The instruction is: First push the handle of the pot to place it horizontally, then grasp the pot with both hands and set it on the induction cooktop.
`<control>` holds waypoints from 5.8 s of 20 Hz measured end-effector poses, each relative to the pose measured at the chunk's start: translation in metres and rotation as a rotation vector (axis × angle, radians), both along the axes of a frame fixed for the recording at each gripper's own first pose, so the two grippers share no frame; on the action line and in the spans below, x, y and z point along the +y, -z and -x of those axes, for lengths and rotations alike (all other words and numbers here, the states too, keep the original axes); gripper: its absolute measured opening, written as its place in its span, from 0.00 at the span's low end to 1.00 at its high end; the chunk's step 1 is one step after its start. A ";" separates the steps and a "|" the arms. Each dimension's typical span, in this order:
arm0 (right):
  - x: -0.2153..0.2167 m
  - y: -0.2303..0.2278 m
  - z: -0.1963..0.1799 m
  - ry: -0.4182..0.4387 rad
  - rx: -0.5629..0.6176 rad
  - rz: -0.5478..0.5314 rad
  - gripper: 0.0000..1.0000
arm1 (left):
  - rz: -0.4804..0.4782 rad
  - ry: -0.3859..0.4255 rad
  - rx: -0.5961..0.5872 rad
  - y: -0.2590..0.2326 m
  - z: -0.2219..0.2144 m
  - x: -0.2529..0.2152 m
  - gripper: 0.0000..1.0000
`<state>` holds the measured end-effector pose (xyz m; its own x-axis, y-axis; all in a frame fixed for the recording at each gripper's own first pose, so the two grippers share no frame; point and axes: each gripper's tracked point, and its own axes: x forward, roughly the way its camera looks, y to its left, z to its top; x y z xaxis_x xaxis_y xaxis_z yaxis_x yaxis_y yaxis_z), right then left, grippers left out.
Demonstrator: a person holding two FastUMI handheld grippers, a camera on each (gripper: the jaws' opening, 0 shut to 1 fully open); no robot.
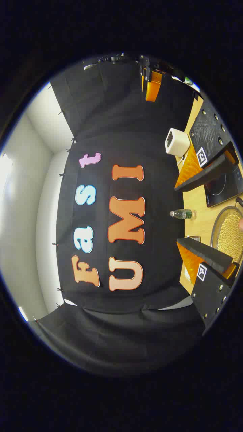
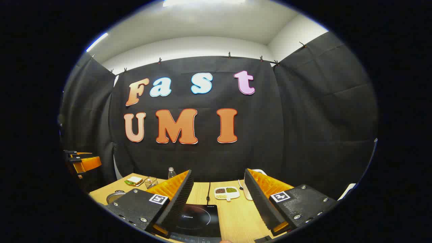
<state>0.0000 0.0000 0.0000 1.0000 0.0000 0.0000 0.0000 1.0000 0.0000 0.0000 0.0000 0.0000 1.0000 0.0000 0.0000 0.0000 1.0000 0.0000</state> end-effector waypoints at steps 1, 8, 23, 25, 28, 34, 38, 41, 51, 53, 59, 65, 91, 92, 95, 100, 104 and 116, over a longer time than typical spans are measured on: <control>-0.001 -0.001 -0.001 -0.002 -0.001 0.001 0.95 | 0.005 -0.006 -0.003 -0.001 0.001 0.001 0.87; 0.000 0.001 0.003 -0.024 0.006 0.003 0.95 | -0.032 -0.058 -0.043 -0.012 0.008 0.011 0.87; 0.008 0.002 0.001 -0.049 0.013 -0.018 0.95 | -0.028 -0.043 -0.043 -0.009 0.015 0.008 0.89; 0.007 0.003 0.002 -0.051 0.013 -0.022 0.95 | -0.020 -0.039 -0.037 -0.007 0.015 0.007 0.87; 0.006 0.004 0.002 -0.050 0.013 -0.026 0.95 | -0.010 -0.040 -0.031 -0.005 0.014 0.009 0.89; 0.005 0.006 0.002 -0.047 0.017 -0.021 0.95 | 0.003 -0.002 -0.032 -0.006 0.014 0.003 0.88; 0.005 0.010 0.001 -0.050 0.028 -0.024 0.95 | 0.022 0.036 -0.027 0.000 0.013 0.001 0.72; 0.004 0.011 0.000 -0.049 0.030 -0.031 1.00 | 0.038 0.040 0.019 0.012 0.010 0.004 0.43; 0.003 0.019 -0.003 -0.054 0.050 -0.030 0.95 | 0.036 0.104 0.031 0.018 0.009 -0.004 0.05; 0.003 0.019 -0.003 -0.057 0.046 -0.031 0.95 | 0.040 0.122 0.050 0.027 0.010 -0.008 0.02; 0.008 0.026 -0.006 -0.067 0.057 -0.041 0.95 | 0.034 0.115 0.121 0.063 0.018 0.001 0.02; 0.014 0.030 -0.008 -0.078 0.064 -0.036 0.95 | 0.069 0.117 0.223 0.118 0.035 0.007 0.03; 0.028 0.058 -0.019 -0.100 0.126 -0.040 0.95 | 0.100 0.130 0.640 0.295 0.135 0.009 0.03; 0.027 0.059 -0.018 -0.100 0.127 -0.041 0.95 | 0.100 0.133 0.652 0.298 0.137 0.007 0.03; 0.023 0.059 -0.018 -0.097 0.129 -0.040 0.95 | 0.095 0.148 0.684 0.310 0.140 0.002 0.03; 0.017 0.062 -0.016 -0.092 0.129 -0.037 0.95 | 0.096 0.141 0.722 0.332 0.136 -0.005 0.03; 0.011 0.065 -0.019 -0.084 0.135 -0.051 0.95 | 0.110 0.141 0.726 0.334 0.129 -0.010 0.03; 0.003 0.073 -0.029 -0.067 0.136 -0.025 0.95 | 0.101 0.142 0.726 0.337 0.105 -0.026 0.02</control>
